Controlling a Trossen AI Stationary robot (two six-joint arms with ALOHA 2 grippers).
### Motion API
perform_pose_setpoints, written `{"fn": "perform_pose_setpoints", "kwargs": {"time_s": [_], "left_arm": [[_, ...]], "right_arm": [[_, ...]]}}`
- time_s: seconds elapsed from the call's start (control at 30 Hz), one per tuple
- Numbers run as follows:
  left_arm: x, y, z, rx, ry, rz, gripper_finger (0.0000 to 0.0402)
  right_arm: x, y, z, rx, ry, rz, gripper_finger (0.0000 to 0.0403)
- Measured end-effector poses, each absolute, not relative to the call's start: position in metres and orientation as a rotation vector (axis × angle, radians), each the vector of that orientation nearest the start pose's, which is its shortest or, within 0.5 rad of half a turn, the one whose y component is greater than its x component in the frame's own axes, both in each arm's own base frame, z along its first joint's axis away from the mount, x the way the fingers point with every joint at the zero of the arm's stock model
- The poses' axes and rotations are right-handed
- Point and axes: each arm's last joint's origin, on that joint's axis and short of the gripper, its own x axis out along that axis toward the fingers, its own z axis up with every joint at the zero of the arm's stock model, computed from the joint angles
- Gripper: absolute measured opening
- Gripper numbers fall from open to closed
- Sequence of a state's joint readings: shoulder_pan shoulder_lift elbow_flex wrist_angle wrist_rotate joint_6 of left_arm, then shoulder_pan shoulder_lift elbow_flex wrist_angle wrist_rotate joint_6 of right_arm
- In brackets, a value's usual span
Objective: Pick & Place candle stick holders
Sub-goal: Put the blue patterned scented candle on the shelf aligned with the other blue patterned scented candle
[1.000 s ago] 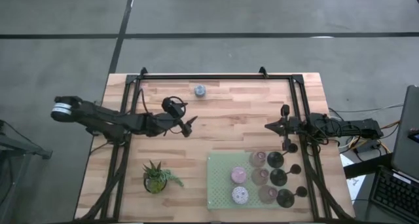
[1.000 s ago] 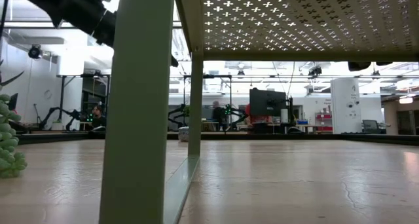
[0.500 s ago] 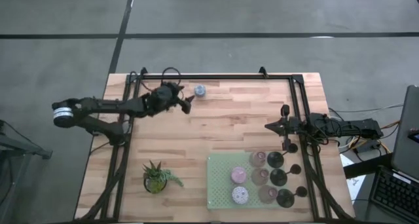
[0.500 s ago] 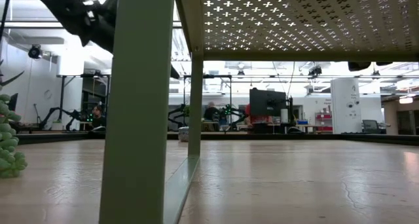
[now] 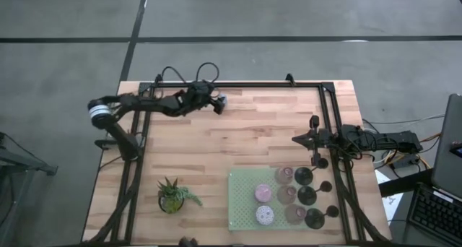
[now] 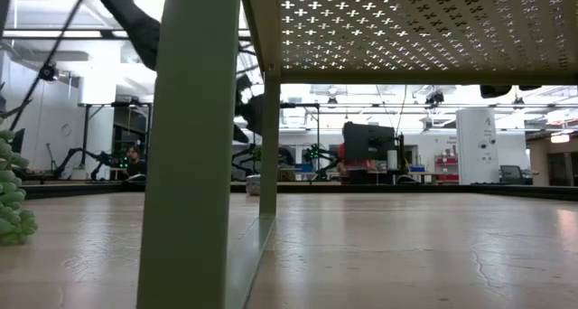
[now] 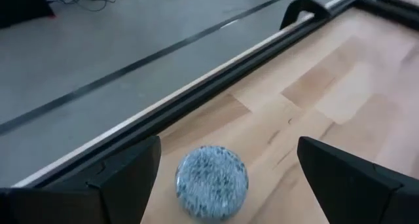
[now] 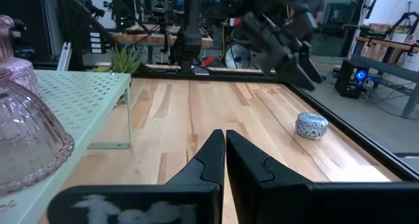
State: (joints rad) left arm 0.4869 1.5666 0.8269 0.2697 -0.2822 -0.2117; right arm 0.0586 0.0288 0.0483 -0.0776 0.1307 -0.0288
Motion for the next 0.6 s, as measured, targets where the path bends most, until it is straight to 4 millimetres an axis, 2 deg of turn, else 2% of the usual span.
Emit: {"fn": "perform_pose_setpoints", "kwargs": {"time_s": [0.27, 0.6], "left_arm": [[0.305, 0.184, 0.183, -0.272, 0.484, 0.849, 0.0362], [0.314, 0.201, 0.157, -0.32, 0.554, 0.85, 0.0362]], "right_arm": [[0.096, 0.002, 0.17, -0.032, 0.059, -0.071, 0.0008], [0.096, 0.002, 0.17, -0.034, 0.059, -0.071, 0.0008]]}}
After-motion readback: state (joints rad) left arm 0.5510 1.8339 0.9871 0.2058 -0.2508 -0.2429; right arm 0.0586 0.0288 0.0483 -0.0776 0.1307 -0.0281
